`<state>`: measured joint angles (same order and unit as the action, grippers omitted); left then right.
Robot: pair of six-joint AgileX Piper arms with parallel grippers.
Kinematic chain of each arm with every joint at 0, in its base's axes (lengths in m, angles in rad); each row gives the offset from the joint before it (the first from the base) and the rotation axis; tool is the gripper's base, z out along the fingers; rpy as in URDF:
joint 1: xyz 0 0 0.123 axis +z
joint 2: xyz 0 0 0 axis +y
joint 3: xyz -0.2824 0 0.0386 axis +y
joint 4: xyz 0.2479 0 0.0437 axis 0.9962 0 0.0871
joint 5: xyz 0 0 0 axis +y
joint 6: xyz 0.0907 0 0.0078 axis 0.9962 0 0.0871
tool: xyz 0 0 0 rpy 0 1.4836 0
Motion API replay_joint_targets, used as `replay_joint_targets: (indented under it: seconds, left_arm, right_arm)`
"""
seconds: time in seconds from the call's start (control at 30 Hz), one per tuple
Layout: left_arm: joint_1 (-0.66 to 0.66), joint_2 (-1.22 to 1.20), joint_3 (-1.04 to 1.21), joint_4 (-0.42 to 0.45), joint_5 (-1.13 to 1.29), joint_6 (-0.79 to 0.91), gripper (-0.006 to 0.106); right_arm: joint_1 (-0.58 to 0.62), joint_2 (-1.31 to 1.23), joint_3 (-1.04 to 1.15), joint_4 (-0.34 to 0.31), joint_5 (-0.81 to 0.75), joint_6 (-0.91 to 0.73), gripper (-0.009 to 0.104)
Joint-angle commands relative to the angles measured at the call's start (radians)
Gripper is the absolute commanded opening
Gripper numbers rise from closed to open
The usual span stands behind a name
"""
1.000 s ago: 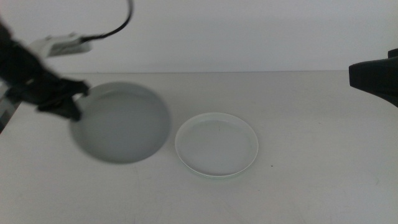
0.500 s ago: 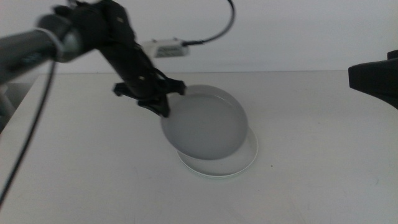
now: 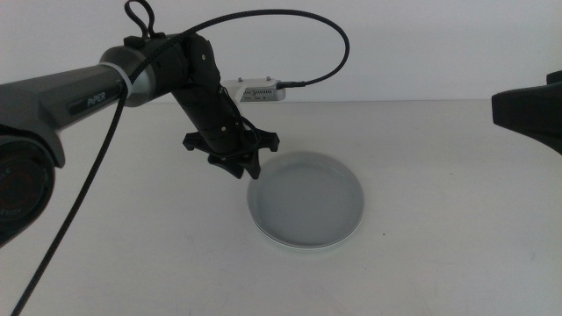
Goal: Stack the three bowls on top of each other.
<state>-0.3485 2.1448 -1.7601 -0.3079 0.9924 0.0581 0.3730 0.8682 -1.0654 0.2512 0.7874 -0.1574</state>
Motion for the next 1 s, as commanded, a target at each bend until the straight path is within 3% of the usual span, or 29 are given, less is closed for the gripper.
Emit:
replay_joint_targets:
  seconds: [0.0,0.1,0.2,0.57,0.97]
  left_arm:
    - [-0.001,-0.069,-0.033,-0.012,-0.004,-0.013,0.056]
    - [0.012,-0.098,-0.033,0.008,0.0,-0.013,0.089]
    - [0.041,-0.152,-0.033,0.018,0.015,-0.013,0.105]
    - [0.18,-0.416,-0.033,0.048,0.08,-0.035,0.105]
    - [0.186,-0.507,-0.033,0.115,0.052,-0.005,0.105]
  right_arm:
    - [-0.001,-0.007,-0.027,0.004,-0.072,-0.013,0.055]
    - [-0.001,-0.007,-0.027,0.004,-0.072,-0.013,0.055]
    - [-0.001,-0.007,-0.027,0.004,-0.072,-0.013,0.055]
    - [-0.001,-0.007,-0.027,0.004,-0.072,-0.013,0.055]
    - [-0.001,-0.007,-0.027,0.004,-0.072,-0.013,0.055]
